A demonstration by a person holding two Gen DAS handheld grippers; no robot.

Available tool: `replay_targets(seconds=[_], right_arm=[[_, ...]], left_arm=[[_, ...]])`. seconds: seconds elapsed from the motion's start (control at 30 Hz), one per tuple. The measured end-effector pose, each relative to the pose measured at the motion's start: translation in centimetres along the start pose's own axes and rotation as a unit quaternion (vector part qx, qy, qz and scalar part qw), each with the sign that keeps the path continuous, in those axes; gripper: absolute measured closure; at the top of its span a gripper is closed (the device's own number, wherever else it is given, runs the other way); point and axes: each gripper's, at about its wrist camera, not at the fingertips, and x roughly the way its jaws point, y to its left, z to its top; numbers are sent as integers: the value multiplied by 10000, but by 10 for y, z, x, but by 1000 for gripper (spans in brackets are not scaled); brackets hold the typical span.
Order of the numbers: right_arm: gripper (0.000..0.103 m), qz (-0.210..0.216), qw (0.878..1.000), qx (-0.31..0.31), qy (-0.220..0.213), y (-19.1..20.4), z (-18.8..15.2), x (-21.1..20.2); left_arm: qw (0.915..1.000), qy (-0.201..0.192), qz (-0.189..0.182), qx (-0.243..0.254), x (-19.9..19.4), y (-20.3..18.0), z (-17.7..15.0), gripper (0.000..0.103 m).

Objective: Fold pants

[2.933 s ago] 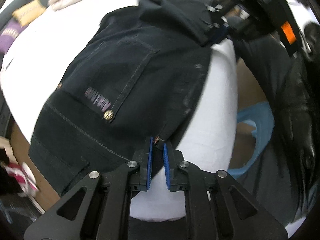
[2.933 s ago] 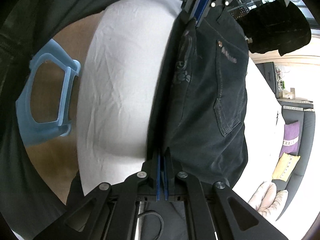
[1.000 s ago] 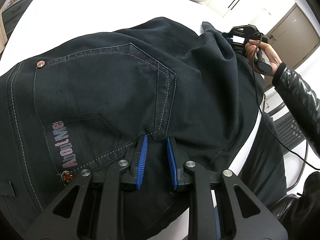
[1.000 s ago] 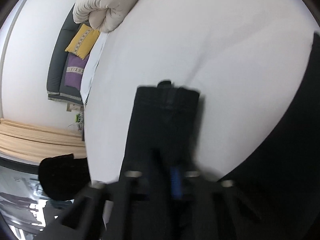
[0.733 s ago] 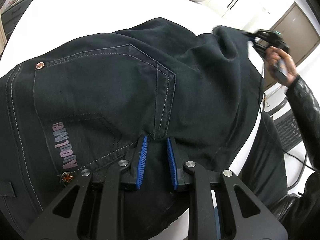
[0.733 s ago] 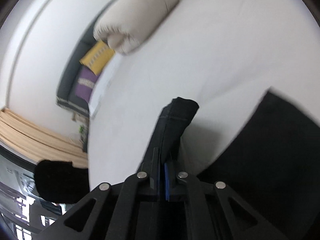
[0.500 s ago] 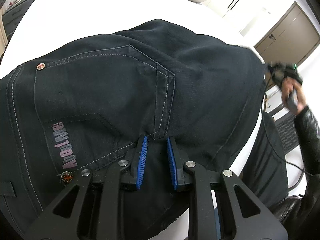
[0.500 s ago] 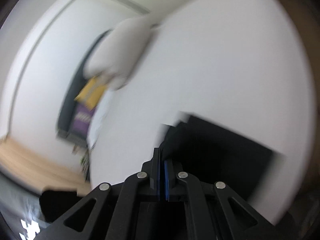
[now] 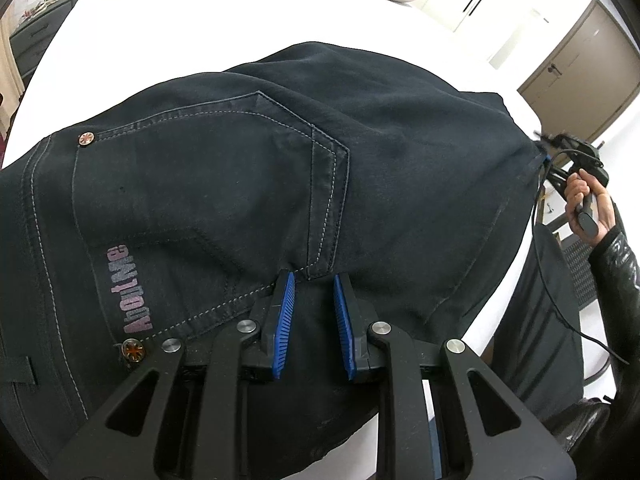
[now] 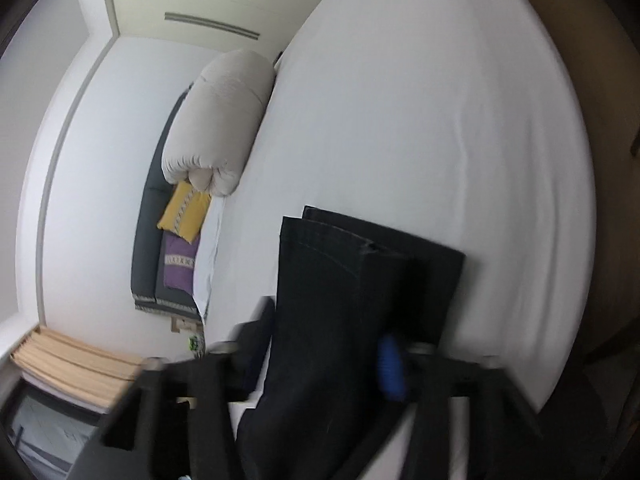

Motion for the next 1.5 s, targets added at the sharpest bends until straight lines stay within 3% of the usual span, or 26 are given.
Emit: replay_targets(seconds=[0.17, 0.6, 0.67, 0.7, 0.73, 0.77, 0.8, 0.9, 1.0, 1.03, 1.1, 1.3, 1.37, 1.47, 1.5], right_arm=[[98, -249, 9995, 101, -191, -12, 2, -10], [101, -133, 9994, 182, -280, -35, -2, -15], [94, -399, 9988, -155, -234, -24, -2, -24], [82, -669, 9964, -402, -328, -16, -2, -32], [61, -955, 9919, -678, -493, -4, 0, -43], [49, -1191, 9858, -942, -718, 11, 4, -55], [42, -1140, 9811, -1283, -894, 30, 9, -66], [42, -871, 9658, -2361, -630, 80, 21, -63], [41, -478, 9298, -3643, 223, 125, 26, -25], [41, -537, 9137, -4000, 478, 135, 28, -4], [41, -692, 8998, -4228, 826, 140, 35, 27], [41, -814, 8803, -4451, 1423, 134, 48, 83], [41, -1033, 8722, -4490, 1643, 126, 51, 97], [52, -1142, 8627, -4582, 1807, 120, 51, 107], [62, -1194, 8576, -4653, 1838, 119, 48, 110]], left_arm=[[10000, -9, 40, -5, -2, -1, -2, 83], [9999, -84, -21, -75, -3, 3, -5, 83], [9999, -105, -31, -85, -5, 6, -7, 83], [9999, -122, -48, -102, -6, 8, -8, 83], [9998, -141, -66, -126, -6, 10, -9, 83], [9998, -154, -78, -137, -7, 11, -9, 83], [9997, -162, -88, -144, -7, 12, -10, 83], [9996, -174, -135, -158, -8, 16, -11, 83], [9994, -197, -199, -198, -9, 22, -13, 83], [9994, -200, -212, -209, -10, 24, -14, 83], [9993, -202, -231, -235, -12, 26, -15, 83], [9992, -121, -295, -248, -14, 34, -11, 83], [9992, -86, -301, -236, -14, 36, -8, 83], [9992, -67, -308, -249, -14, 37, -6, 83], [9991, -70, -309, -265, -14, 38, -6, 83]])
